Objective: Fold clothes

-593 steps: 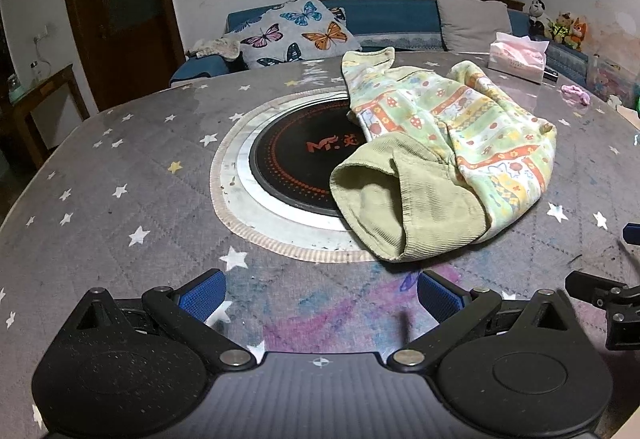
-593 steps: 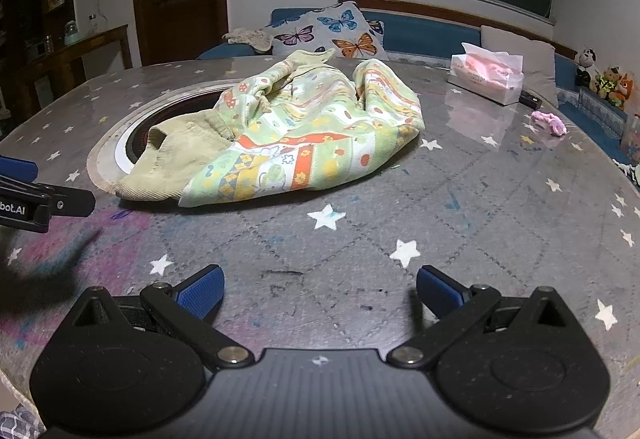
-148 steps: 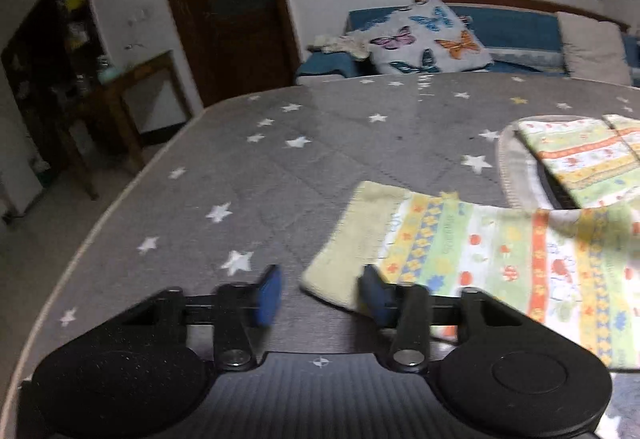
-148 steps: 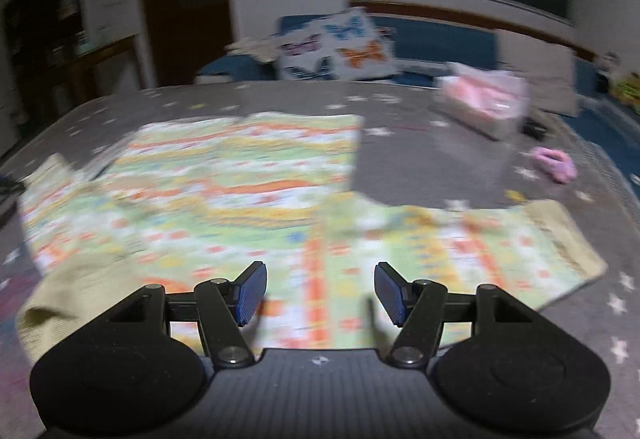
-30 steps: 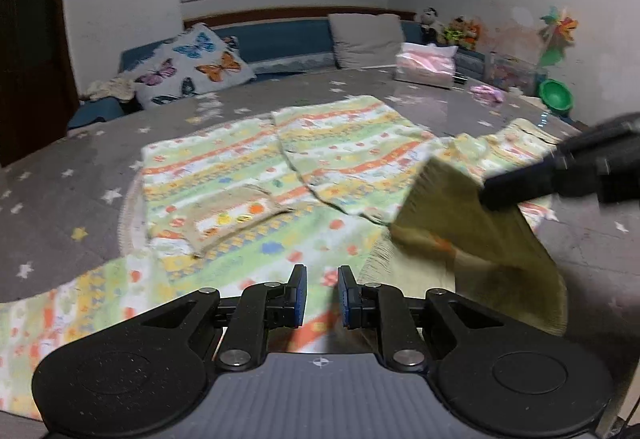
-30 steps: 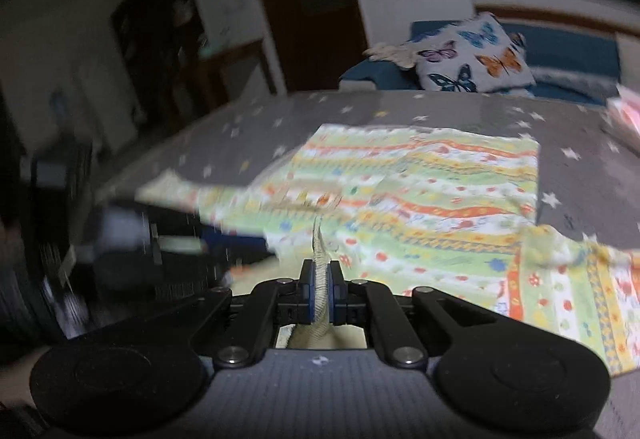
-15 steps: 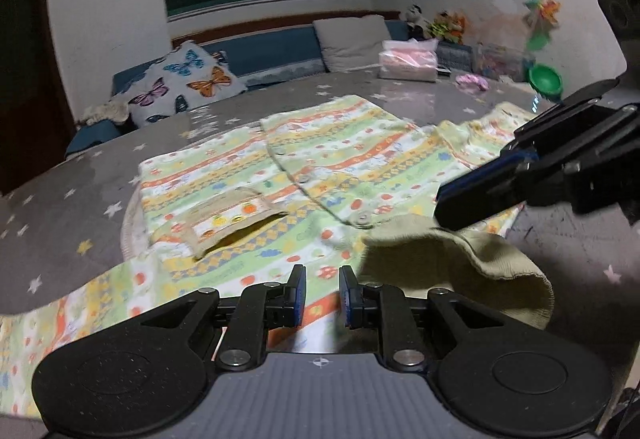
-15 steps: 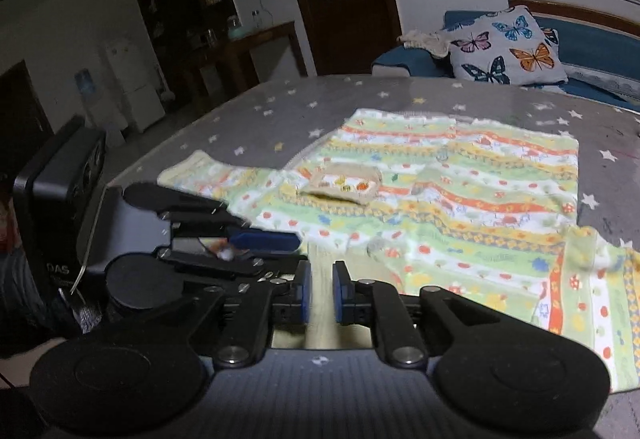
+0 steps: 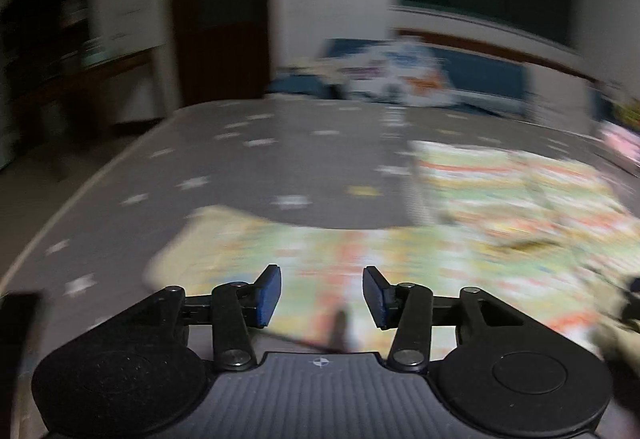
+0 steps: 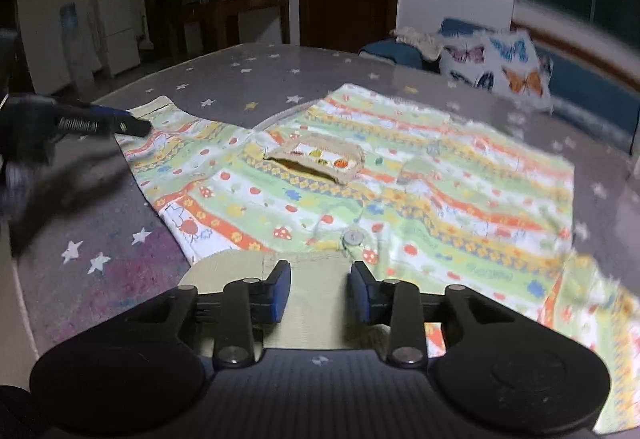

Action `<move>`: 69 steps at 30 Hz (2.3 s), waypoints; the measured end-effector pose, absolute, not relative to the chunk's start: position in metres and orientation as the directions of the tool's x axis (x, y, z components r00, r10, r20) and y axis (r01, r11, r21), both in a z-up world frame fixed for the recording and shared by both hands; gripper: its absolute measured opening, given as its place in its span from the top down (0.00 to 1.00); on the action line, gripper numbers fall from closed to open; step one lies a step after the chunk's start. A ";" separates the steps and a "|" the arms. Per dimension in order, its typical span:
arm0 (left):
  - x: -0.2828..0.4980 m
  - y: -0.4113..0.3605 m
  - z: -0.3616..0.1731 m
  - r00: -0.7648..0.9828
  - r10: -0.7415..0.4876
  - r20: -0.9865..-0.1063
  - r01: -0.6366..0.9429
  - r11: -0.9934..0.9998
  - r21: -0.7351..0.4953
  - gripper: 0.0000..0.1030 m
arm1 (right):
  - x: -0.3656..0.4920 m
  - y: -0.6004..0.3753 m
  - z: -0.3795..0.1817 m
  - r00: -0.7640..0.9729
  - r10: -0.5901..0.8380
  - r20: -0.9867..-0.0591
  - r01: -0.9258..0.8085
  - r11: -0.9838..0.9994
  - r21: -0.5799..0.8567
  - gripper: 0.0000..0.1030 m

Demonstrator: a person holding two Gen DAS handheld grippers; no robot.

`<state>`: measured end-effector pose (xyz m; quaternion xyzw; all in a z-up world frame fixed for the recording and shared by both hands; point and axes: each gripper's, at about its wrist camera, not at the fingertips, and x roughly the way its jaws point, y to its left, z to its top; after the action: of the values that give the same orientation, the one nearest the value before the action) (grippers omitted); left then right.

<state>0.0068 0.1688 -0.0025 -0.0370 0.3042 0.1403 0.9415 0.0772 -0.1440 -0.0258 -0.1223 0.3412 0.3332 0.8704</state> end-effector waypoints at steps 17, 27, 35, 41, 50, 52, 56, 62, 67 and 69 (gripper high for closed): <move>0.015 0.254 -0.020 0.665 0.395 -0.634 -0.534 0.845 -0.034 0.80 | 0.074 -0.140 -0.028 0.552 0.497 -0.670 -0.664 0.748 0.008 0.56; 0.018 0.183 0.040 0.833 0.112 -0.542 -0.267 0.939 -0.217 0.91 | 0.073 -0.149 -0.025 0.564 0.505 -0.653 -0.645 0.763 0.034 0.56; 0.047 0.079 0.087 0.877 -0.219 -0.427 0.062 0.934 -0.351 0.91 | 0.073 -0.178 -0.021 0.591 0.508 -0.627 -0.596 0.799 0.085 0.56; 0.062 0.000 0.085 0.826 -0.396 -0.400 0.244 0.892 -0.380 0.91 | 0.076 -0.205 -0.020 0.620 0.490 -0.612 -0.540 0.833 0.120 0.56; 0.068 -0.043 0.040 0.695 -0.482 -0.533 0.349 0.875 -0.336 0.57 | 0.077 -0.241 -0.017 0.656 0.449 -0.607 -0.460 0.875 0.151 0.56; 0.063 -0.032 0.037 0.712 -0.457 -0.533 0.348 0.889 -0.297 0.56 | 0.078 -0.245 -0.014 0.665 0.443 -0.602 -0.446 0.881 0.155 0.56; 0.060 0.008 0.031 0.765 -0.320 -0.560 0.245 0.947 -0.207 0.56 | 0.083 -0.246 -0.009 0.681 0.436 -0.588 -0.432 0.888 0.157 0.56; 0.062 0.051 0.005 0.777 -0.104 -0.621 0.080 0.995 -0.066 0.60 | 0.098 -0.230 -0.015 0.672 0.427 -0.605 -0.430 0.890 0.152 0.57; 0.063 0.064 -0.014 0.754 -0.017 -0.657 0.046 0.999 0.027 0.68 | 0.103 -0.220 -0.025 0.656 0.414 -0.631 -0.431 0.892 0.136 0.57; 0.063 0.063 -0.016 0.764 0.013 -0.645 0.040 0.997 0.067 0.68 | 0.103 -0.219 -0.028 0.655 0.402 -0.640 -0.429 0.895 0.122 0.57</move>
<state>0.0633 0.0634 -0.0163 0.0381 0.3437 -0.0072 0.9383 0.1031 -0.2186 -0.0275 -0.0201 0.3466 0.2284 0.9096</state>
